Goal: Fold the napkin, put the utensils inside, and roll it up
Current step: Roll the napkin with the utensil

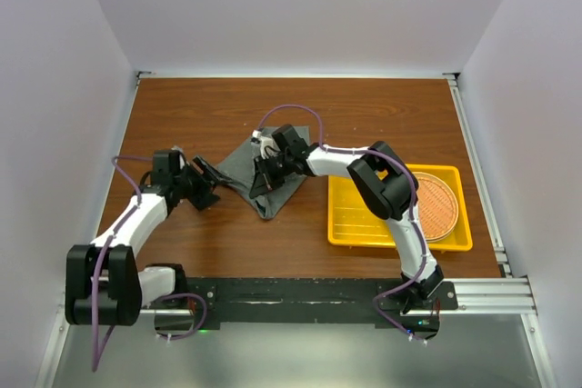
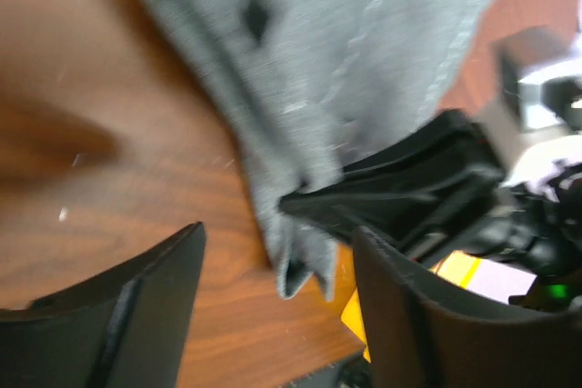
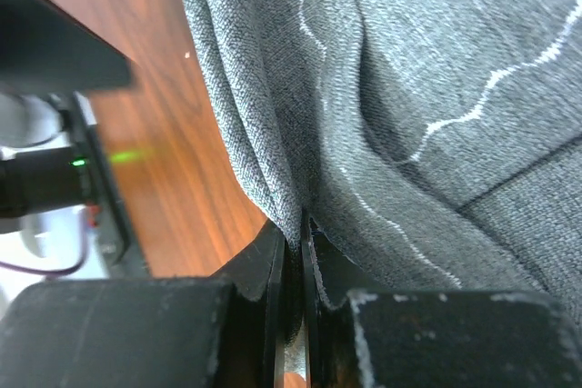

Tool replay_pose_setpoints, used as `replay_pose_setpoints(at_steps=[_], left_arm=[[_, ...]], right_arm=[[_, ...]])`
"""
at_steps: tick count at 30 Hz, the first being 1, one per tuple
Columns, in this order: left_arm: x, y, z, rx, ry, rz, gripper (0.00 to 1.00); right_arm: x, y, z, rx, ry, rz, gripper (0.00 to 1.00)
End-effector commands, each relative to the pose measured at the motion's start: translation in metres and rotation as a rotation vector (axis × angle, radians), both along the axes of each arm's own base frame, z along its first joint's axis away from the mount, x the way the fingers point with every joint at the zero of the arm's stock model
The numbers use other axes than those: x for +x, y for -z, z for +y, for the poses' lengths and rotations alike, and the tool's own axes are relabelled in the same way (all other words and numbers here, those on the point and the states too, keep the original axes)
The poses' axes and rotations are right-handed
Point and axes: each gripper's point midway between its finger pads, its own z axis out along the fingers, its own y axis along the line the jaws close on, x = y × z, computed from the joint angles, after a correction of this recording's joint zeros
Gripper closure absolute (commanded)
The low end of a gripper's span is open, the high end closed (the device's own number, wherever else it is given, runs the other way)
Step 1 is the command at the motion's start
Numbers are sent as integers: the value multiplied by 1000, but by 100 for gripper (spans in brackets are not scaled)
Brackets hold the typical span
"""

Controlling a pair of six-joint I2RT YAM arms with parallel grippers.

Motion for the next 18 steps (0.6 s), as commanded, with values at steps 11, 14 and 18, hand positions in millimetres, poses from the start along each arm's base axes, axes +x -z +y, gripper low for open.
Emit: replay_pose_setpoints(at_steps=[11,14,18], left_arm=[[19,5,-44,-138,-34,21,45],[27,6,-52,-177,-4,-5,48],[33,10,-58,-189,15,4,51]], right_arm=[[-7,59,-37,-156,55,201,100],[-6,63,-40,-177,45,197,100],[-7,67,-41,-193,34,194,100]])
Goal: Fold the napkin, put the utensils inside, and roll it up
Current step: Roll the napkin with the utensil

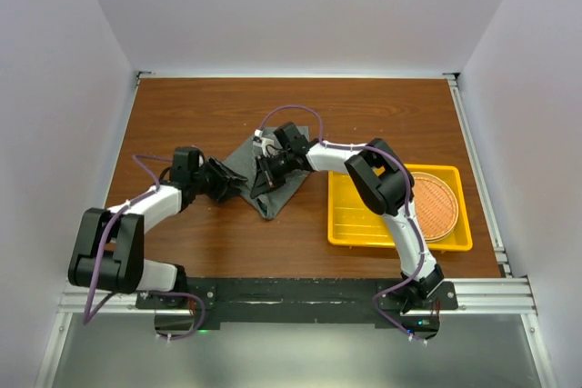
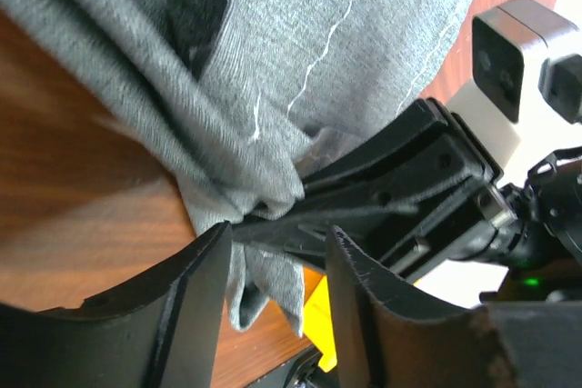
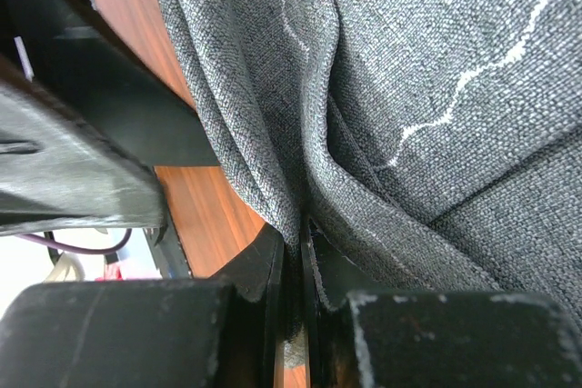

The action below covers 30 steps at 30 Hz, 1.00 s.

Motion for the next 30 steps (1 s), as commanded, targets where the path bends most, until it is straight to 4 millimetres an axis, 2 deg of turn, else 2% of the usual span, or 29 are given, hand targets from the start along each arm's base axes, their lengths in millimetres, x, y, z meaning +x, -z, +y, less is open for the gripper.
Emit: replay_pose_setpoints(at_steps=[1,6,10,14,20,22,23,24,25,26,27,28,29,30], left_arm=[[20,-14,-11,-45,21,-65,53],[29,-12,-11,-39,19,-59,57],[38,-3,-17,-51,29,-45,72],[40,16,-24,-60,38,9,83],[33,41,-23,-23,54,64,100],[35,38,-23,-5,85,35,100],[45,28,-23,11,98,-3,100],[41,28,-19,48,108,29,96],[44,21,-12,115,126,1,90],[58,2,-11,138,134,-43,83],[53,-4,-4,192,145,-32,70],[55,-12,-1,215,145,-41,65],[62,-29,0,229,143,-73,62],[57,-32,3,247,148,-56,58]], right_arm=[[-9,63,-36,-221,21,42,100],[-8,61,-36,-229,9,34,100],[-9,59,-36,-227,6,32,100],[-10,58,-39,-240,2,37,100],[-8,48,-37,-234,0,21,100],[-7,49,-38,-239,2,19,100],[-7,49,-38,-238,3,20,100],[-8,51,-38,-240,1,24,100],[-9,54,-38,-244,-1,31,100],[-9,54,-38,-244,-1,31,100],[-9,56,-39,-246,0,34,100],[-10,57,-39,-246,0,38,100],[-8,57,-38,-240,6,35,100],[-9,57,-37,-238,8,37,100]])
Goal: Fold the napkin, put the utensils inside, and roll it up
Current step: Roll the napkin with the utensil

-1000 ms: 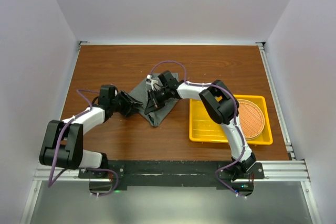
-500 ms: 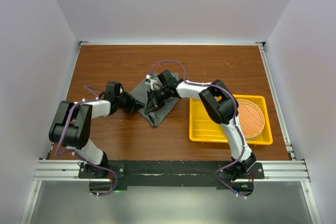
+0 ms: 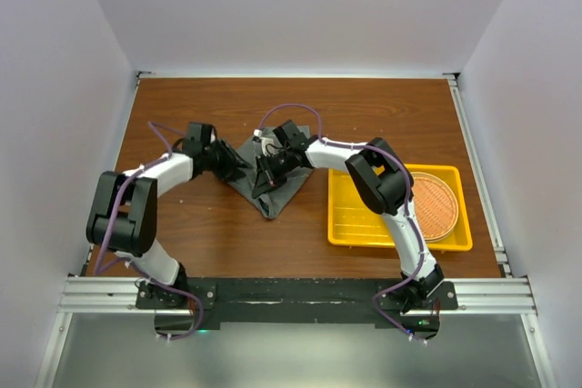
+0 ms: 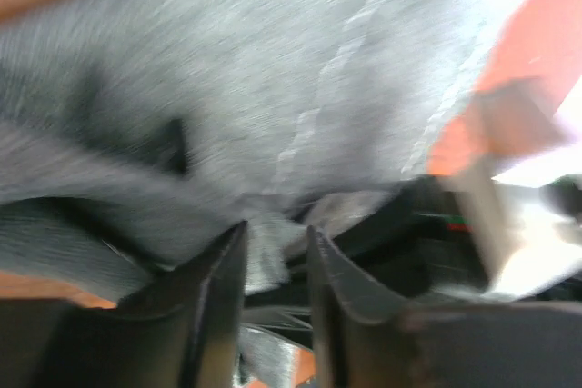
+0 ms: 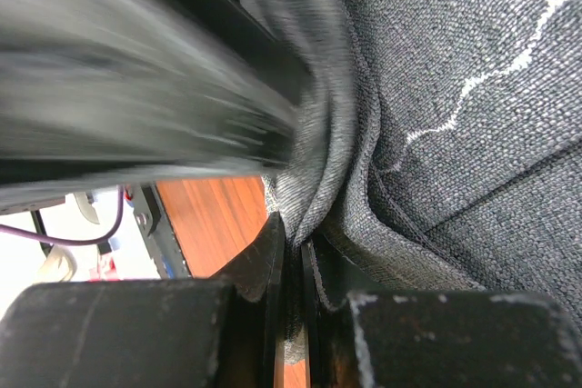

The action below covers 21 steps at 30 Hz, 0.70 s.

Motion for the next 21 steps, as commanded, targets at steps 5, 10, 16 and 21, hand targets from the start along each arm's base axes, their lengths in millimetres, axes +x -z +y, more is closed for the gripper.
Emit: replay_pose_setpoints(at_steps=[5,10,16,21], left_arm=[[-6,-68,32,180,-39,-65,55],[-34,-50,20,55,-82,32,51],[-40,-29,10,-29,-113,79,41],[-32,-21,7,-58,-137,78,42]], right_arm=[[-7,55,-31,-195,39,28,100],[-5,52,-29,-190,38,15,100],[-5,54,-27,-186,29,20,100],[-6,54,-27,-181,22,24,100]])
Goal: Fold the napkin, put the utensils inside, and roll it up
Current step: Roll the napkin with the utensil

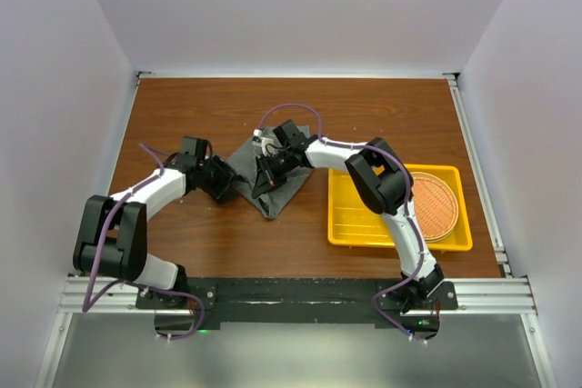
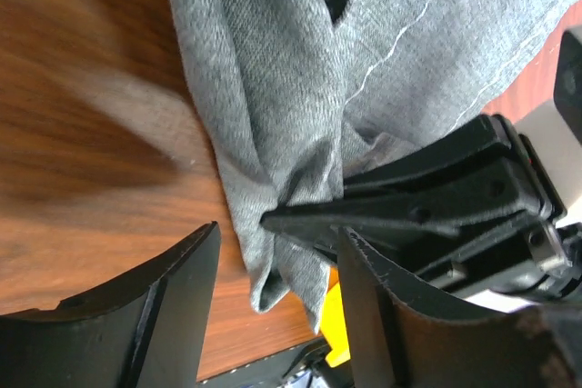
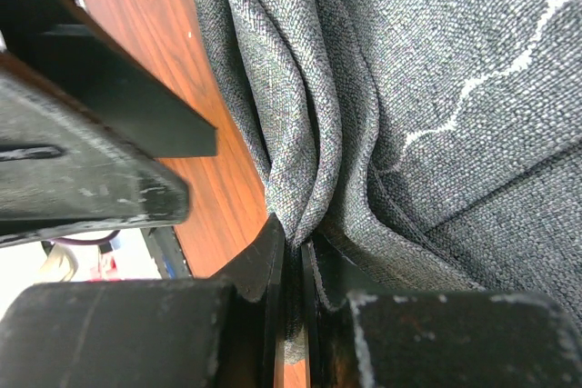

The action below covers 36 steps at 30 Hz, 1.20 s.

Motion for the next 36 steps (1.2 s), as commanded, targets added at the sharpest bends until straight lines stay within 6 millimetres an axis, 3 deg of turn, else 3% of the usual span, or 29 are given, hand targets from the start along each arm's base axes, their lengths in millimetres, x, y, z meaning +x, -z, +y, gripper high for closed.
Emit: replay_pose_setpoints(at_steps=[1,5,14,21,27,31,33,36], left_arm=[[19,-8,-8,-63,-32,-52,43],[18,3,-5,-36,-38,-8,54],[10,16,6,36,-81,82,54],[22,20,3,40,-52,63,61],[28,17,-2,18,-29,38,85],[23,15,0,27,-13,35,94],[17,17,0,24,-7,41,94],[10,21,1,34,14,40,81]], right_arm=[[-6,54,-28,-184,24,21,100],[-5,54,-30,-192,21,10,100],[-2,54,-27,-188,12,-6,100],[1,54,-28,-199,-4,-18,100],[-2,55,-30,-210,-25,-20,96],[-4,46,-30,-199,-35,-12,85],[-7,37,-26,-190,-44,-25,77],[-10,24,-23,-195,-57,-51,71]])
